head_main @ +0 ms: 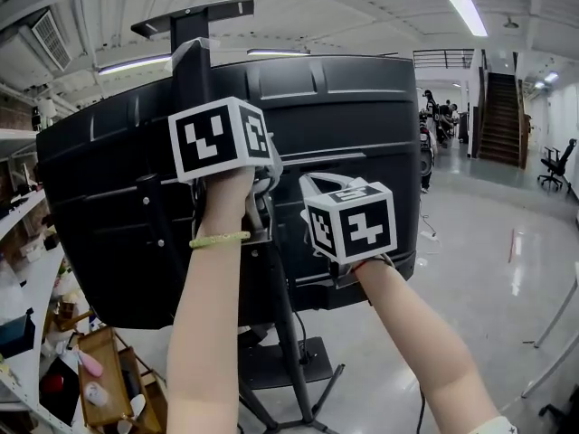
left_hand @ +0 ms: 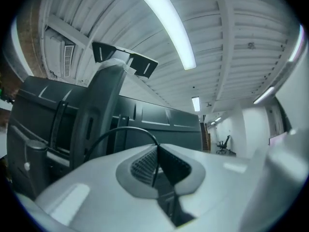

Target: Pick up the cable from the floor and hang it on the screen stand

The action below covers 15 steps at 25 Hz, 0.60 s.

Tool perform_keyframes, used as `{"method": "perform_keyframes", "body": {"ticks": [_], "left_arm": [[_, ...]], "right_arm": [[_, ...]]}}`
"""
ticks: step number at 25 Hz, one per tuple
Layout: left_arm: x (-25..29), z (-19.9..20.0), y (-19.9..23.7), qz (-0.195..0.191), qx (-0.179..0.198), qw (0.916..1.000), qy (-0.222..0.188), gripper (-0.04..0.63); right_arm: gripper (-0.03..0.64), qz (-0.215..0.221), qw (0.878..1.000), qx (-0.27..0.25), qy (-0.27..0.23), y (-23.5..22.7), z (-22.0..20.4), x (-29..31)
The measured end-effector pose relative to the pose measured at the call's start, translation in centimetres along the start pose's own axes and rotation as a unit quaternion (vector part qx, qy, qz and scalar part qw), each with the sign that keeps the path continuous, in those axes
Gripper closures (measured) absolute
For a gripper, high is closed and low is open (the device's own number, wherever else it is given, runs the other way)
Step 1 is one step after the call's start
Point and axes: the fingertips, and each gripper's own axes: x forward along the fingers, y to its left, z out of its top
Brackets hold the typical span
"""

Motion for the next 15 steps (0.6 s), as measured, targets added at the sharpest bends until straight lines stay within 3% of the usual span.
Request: {"method": "perform_keyframes", "body": {"ticks": [6, 15], "left_arm": [[4.6, -0.2, -2.2, -0.003, -0.004, 0.9991, 0.042, 0.58], [7.0, -7.1, -4.5, -0.026, -0.009, 0.9979, 0.059, 0.58]], "right_arm": [[0.618, -0.018, 1.0, -0.011, -0.004, -1.8, 0.4, -0.6], [0.618, -0.05, 0.999, -0.011, 0.012, -4.4, -1.3, -0.8]]}}
